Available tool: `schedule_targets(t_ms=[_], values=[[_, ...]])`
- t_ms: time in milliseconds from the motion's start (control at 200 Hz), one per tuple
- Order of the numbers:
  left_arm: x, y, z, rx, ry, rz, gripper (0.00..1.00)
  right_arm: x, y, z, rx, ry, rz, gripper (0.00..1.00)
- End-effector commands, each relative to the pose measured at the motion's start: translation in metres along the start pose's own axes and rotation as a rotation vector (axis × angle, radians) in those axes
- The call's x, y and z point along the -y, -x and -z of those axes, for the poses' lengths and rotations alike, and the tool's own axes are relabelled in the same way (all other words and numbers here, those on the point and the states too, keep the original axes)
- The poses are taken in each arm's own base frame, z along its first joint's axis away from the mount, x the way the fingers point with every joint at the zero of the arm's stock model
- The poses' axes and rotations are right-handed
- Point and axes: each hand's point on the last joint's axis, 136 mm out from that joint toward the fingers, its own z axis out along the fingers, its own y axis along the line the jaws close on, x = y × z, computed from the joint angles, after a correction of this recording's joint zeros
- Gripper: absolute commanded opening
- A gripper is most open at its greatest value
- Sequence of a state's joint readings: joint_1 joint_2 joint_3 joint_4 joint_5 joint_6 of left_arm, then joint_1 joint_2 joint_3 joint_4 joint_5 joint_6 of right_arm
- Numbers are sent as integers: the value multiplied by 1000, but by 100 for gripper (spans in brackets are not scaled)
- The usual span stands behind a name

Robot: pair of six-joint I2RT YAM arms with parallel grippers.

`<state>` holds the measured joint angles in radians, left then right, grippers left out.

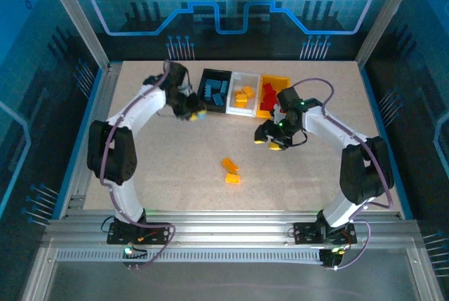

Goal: Sort the legos into containers by color

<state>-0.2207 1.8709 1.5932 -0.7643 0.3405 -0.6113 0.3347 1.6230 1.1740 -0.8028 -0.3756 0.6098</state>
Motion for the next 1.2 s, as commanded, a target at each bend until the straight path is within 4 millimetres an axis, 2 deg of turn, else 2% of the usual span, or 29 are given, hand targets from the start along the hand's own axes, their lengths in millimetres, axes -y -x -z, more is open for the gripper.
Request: schedule_targets(t_ms=[0,130,200,335,440,510,635,975,1196], values=[[29,33,-9,-14,-109,62,23,-2,-18,7,9,5,-18,59],[50,83,-27,38,-191,153,23,3,-37,12,21,-8,-34,59],[57,100,-39,52,-211,186,23,7,-45,17,37,-25,-41,59],[63,121,-60,49,-234,227,27,15,-62,25,66,-43,-67,59],[65,131,-67,57,-237,229,38,19,-73,27,85,-47,-86,59],[66,132,-71,52,-244,230,47,23,-78,28,90,-53,-96,60],[67,132,-70,49,-248,229,55,27,-82,27,94,-70,-101,60],[79,131,-44,69,-271,192,57,10,-77,19,76,-109,-31,60],[90,118,-23,61,-293,162,57,5,-73,20,91,-112,-9,61]])
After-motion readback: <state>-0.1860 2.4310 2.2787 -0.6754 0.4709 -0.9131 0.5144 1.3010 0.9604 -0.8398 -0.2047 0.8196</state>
